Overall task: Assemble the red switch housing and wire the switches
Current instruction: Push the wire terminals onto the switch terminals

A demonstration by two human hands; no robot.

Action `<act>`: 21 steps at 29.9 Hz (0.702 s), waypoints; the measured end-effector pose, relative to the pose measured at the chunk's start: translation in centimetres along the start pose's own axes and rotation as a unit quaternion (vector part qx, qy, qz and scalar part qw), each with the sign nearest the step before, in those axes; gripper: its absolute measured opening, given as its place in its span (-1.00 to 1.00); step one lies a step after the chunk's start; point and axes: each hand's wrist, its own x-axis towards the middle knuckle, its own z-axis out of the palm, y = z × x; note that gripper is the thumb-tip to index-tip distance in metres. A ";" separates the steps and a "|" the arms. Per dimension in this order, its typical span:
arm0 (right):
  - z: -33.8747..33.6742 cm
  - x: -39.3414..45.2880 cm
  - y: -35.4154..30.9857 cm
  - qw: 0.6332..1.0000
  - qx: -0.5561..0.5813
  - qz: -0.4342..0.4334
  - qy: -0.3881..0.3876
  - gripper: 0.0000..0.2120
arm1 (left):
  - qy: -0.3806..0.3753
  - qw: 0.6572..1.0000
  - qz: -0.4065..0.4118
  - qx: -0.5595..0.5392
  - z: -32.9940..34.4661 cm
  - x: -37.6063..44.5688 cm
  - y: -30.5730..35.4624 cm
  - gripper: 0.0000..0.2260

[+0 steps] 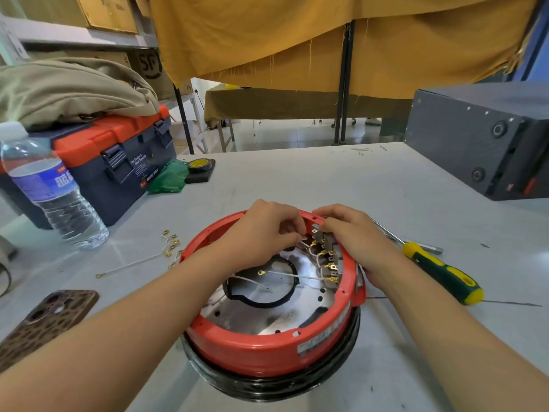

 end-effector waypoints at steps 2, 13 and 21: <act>0.0 -0.1 0.1 1.000 0.000 0.000 0.004 -0.82 | 0.005 1.000 0.009 0.000 0.4 0.0 0.0 -0.90; 0.1 0.0 0.3 1.000 0.008 0.005 0.013 -0.83 | 0.024 0.999 0.025 0.019 1.4 0.1 0.2 -0.90; 0.1 -0.1 0.3 1.000 0.011 0.002 0.009 -0.83 | 0.039 0.999 0.023 0.006 1.5 -0.1 0.4 -0.85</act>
